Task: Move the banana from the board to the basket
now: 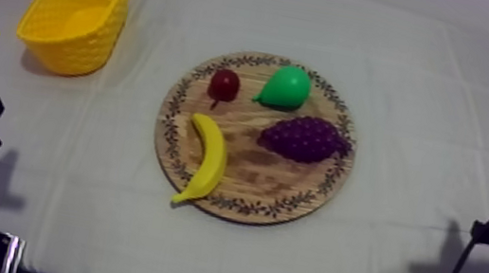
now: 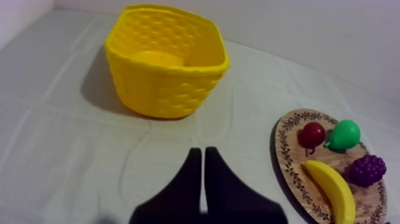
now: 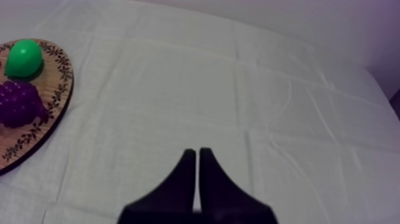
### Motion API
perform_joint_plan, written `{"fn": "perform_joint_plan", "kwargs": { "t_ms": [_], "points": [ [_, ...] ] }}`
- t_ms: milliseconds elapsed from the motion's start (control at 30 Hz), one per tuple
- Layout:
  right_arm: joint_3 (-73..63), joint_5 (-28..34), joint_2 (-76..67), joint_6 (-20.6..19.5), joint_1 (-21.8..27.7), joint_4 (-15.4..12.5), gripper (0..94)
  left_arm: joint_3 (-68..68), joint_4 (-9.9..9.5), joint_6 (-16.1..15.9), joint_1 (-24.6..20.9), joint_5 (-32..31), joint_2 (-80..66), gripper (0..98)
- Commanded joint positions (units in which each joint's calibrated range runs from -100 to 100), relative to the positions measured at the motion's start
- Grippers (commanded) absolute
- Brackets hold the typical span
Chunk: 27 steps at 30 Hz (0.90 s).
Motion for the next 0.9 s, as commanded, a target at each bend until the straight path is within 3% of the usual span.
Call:
{"fn": "perform_joint_plan", "kwargs": {
  "t_ms": [0,867],
  "points": [
    [0.02,-0.04,-0.02,-0.01,-0.01,0.01,0.3,0.13,0.03,-8.78,-1.5,-0.01,0.0,0.1],
    [0.02,-0.04,-0.02,-0.01,-0.01,0.01,0.3,0.07,0.03,-9.09,-1.86,0.03,0.29,0.1]
  ]
}}
